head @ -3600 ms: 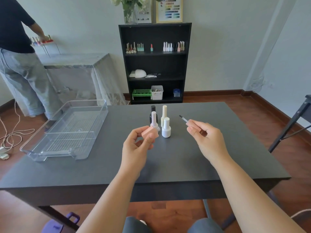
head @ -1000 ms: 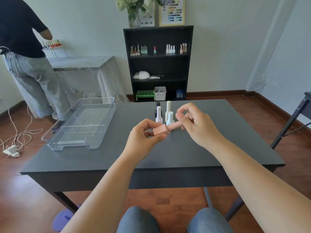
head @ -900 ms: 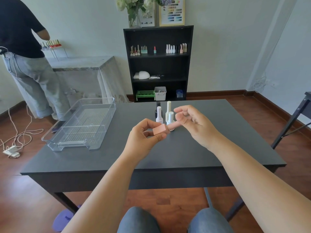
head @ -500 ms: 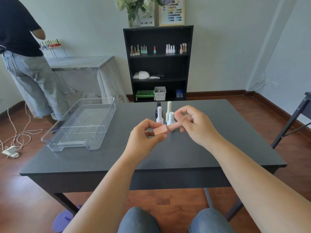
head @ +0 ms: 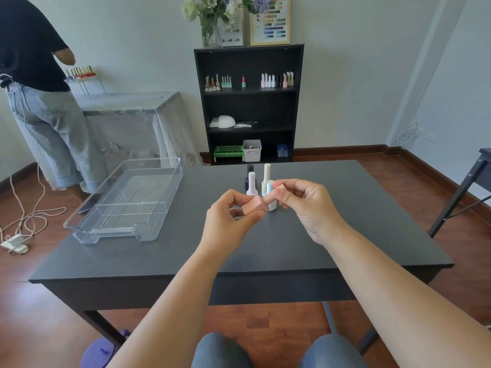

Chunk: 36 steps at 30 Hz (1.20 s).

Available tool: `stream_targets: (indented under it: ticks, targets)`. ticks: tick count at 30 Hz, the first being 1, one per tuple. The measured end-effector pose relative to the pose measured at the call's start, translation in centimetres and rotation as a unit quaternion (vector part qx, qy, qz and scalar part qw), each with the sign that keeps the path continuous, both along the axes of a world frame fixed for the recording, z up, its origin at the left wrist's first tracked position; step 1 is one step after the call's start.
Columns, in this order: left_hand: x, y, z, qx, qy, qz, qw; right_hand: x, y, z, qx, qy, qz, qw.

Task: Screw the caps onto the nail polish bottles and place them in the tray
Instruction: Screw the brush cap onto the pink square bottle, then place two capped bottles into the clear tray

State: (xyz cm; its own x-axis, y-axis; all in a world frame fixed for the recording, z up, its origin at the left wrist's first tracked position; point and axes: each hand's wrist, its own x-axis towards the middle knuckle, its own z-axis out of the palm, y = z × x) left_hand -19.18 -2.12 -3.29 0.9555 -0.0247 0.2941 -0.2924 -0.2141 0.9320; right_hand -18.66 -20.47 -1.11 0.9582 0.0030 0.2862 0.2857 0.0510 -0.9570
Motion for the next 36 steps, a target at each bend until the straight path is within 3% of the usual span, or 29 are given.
stream_targets:
  ticks: [10, 13, 16, 20, 26, 30, 36]
  targets:
    - [1.8, -1.0, -1.4, 0.103, -0.030, 0.111, 0.988, 2.1, 2.0, 0.1, -0.129, 0.007, -0.098, 0.987]
    - [2.6, -0.8, -1.4, 0.135, 0.012, 0.075, 0.988, 2.7, 2.1, -0.1, -0.165, 0.024, -0.118, 0.979]
    - [3.3, -0.1, -1.4, 0.203, 0.045, 0.018, 0.978, 2.9, 2.1, -0.4, -0.258, -0.007, -0.145, 0.955]
    - [4.1, 1.6, -1.6, 0.250, 0.066, -0.011, 0.966, 2.8, 2.1, -1.3, -0.296, -0.034, -0.144, 0.944]
    - [5.3, 2.8, -1.6, 0.203, 0.057, 0.025, 0.977, 3.0, 1.6, -1.5, -0.305, -0.032, -0.123, 0.944]
    - [6.8, 2.4, -0.5, 0.153, 0.053, 0.049, 0.986, 5.1, 0.3, 0.5, -0.245, -0.047, -0.185, 0.951]
    - [9.9, -0.4, 2.1, 0.200, 0.016, 0.028, 0.979, 10.9, -1.0, 2.6, -0.294, 0.084, -0.112, 0.946]
